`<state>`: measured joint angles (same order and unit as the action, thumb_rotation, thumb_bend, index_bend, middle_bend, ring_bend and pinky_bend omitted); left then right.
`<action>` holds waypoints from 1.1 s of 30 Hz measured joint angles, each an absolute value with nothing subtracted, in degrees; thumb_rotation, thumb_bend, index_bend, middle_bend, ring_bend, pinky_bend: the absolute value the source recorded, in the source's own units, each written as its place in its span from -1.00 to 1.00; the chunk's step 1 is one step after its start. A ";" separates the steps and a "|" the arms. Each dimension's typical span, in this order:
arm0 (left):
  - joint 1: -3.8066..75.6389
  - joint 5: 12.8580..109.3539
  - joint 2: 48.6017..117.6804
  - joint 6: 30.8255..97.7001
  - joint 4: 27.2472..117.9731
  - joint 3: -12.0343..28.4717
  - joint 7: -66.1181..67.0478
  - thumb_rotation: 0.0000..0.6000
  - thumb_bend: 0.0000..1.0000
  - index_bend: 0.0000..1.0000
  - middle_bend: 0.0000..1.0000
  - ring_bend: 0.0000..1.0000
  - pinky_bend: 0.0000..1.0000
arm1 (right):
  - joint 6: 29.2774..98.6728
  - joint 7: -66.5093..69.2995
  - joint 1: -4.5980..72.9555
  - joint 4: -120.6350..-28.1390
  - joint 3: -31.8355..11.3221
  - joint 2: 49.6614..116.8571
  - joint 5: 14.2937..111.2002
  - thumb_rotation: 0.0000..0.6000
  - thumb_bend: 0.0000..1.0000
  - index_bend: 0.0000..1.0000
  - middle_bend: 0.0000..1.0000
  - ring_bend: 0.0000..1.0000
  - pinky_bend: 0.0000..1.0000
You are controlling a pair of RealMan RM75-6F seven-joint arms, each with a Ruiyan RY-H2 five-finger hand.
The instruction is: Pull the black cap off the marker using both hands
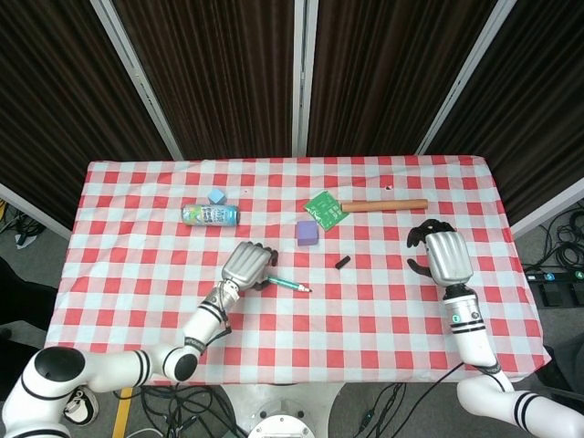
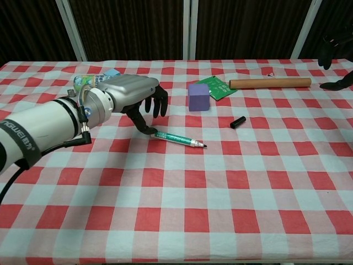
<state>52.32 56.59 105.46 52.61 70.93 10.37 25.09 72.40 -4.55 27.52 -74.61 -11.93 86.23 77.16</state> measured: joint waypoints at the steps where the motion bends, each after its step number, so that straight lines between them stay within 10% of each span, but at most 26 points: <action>1: 52.19 56.44 105.35 52.72 71.06 10.48 25.11 1.00 -0.57 -0.14 -0.13 -0.18 -0.05 | 72.53 -4.45 27.40 -74.66 -11.86 86.17 77.24 1.00 -0.97 0.12 0.09 -0.41 -0.29; 14: 42.25 60.85 97.61 68.94 77.96 9.39 23.03 1.00 -0.61 -0.27 -0.40 -0.46 -0.34 | 77.43 -3.27 22.00 -75.33 -7.59 83.45 80.36 1.00 -0.97 -0.23 -0.23 -0.74 -0.58; 20: 32.17 70.80 93.41 81.13 74.59 4.22 12.43 1.00 -0.65 -0.39 -0.54 -0.66 -0.60 | 79.69 -3.76 17.10 -74.87 -3.02 80.82 82.03 1.00 -0.95 -0.56 -0.55 -1.00 -0.92; 33: 11.02 77.98 89.28 93.18 66.58 -6.72 2.73 1.00 -0.69 -0.39 -0.54 -0.67 -0.64 | 87.70 -1.81 5.24 -74.32 2.89 77.82 83.86 1.00 -0.85 -0.66 -0.65 -1.00 -0.92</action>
